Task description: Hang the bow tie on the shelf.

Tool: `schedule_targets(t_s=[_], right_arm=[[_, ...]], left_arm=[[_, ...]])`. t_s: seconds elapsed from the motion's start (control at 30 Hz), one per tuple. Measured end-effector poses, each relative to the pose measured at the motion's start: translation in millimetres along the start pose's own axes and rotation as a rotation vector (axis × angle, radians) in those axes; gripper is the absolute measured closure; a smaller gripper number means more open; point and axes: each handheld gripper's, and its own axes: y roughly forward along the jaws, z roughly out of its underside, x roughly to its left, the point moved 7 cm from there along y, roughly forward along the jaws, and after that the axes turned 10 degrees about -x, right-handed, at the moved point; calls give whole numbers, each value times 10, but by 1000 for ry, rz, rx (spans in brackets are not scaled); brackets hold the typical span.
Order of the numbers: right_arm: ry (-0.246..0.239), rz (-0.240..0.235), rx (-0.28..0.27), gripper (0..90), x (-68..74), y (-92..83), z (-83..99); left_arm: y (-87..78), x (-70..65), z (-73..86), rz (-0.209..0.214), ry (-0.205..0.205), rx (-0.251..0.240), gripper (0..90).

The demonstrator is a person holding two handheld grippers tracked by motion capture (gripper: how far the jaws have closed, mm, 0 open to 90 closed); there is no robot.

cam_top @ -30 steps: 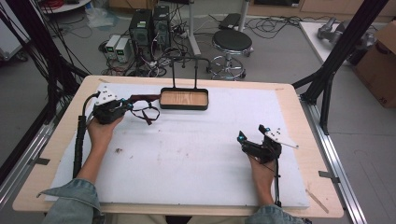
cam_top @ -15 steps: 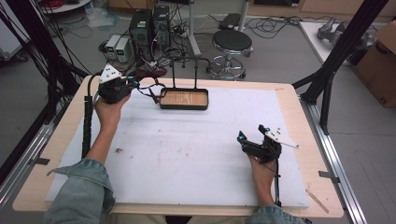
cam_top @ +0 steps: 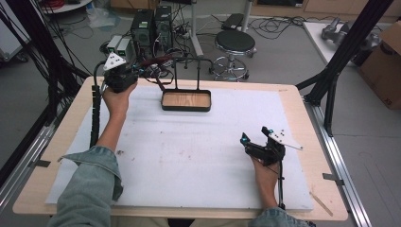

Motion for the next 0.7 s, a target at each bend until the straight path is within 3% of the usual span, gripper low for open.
schedule_targets(t_s=[0.13, 0.3, 0.7], right_arm=[[2, -1, 0, 106, 0, 0, 0], [8, -5, 2, 106, 6, -2, 2], [6, -8, 5, 106, 8, -1, 6]], left_arm=[[80, 25, 50, -16, -4, 7, 841], [139, 81, 135, -70, 12, 29, 834], [212, 83, 336, -70, 3, 61, 810]])
